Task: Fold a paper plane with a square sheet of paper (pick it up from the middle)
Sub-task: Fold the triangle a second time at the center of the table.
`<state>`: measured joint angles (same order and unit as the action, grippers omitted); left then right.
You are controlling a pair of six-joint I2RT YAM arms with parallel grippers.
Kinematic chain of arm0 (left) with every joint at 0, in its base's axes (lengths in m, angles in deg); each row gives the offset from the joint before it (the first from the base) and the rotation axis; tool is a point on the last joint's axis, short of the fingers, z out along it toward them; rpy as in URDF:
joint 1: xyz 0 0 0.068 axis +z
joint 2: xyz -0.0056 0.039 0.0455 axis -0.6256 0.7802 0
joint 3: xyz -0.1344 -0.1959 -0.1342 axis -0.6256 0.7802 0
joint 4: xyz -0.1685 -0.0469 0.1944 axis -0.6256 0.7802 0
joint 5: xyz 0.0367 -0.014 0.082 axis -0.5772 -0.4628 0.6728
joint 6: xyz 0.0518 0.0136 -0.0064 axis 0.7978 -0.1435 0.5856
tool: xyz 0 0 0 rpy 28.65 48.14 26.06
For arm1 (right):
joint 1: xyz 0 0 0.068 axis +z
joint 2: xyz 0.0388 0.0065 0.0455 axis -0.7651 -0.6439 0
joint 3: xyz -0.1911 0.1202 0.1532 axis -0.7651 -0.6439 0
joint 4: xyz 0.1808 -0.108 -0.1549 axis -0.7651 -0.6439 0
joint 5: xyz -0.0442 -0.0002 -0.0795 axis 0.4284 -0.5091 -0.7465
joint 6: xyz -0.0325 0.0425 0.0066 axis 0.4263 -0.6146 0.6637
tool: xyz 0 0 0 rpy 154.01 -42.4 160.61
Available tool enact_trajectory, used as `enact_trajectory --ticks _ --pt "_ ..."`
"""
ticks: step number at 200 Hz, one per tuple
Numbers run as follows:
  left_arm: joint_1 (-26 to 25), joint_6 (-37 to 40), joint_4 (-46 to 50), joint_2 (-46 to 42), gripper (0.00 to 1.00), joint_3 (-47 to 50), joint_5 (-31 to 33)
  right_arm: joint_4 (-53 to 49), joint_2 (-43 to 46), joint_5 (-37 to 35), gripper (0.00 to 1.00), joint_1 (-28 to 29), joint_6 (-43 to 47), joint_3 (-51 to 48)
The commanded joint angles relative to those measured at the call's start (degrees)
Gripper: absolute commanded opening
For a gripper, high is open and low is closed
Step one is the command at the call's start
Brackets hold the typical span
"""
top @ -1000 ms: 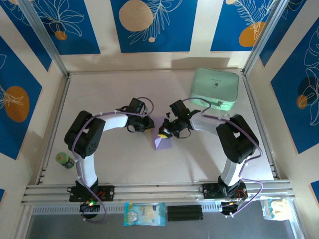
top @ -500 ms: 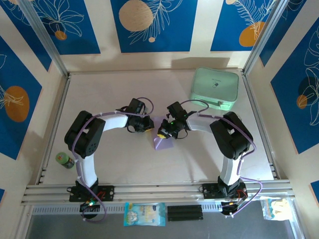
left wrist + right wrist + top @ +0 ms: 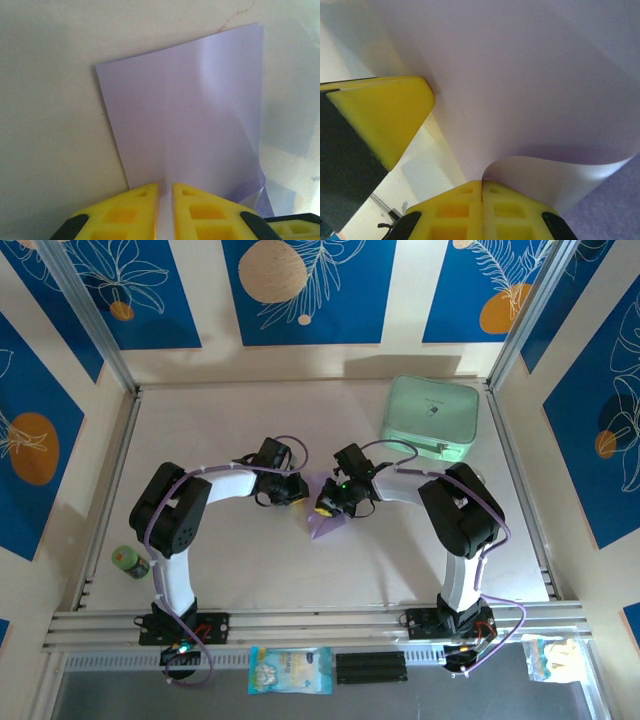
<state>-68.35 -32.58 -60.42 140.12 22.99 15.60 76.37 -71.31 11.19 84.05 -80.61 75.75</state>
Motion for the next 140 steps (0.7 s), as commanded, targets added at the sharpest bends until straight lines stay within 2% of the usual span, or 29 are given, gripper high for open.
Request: enact_trajectory --ticks 1,140 --pt "0.4 0.1 1.2 1.0 0.17 0.3 -0.4 -2.3 -1.0 -0.1 0.0 0.6 2.0 1.6" --pt "0.5 0.0 0.8 1.3 0.17 0.7 -1.0 -2.5 -2.1 0.8 0.0 0.6 3.7 2.1"
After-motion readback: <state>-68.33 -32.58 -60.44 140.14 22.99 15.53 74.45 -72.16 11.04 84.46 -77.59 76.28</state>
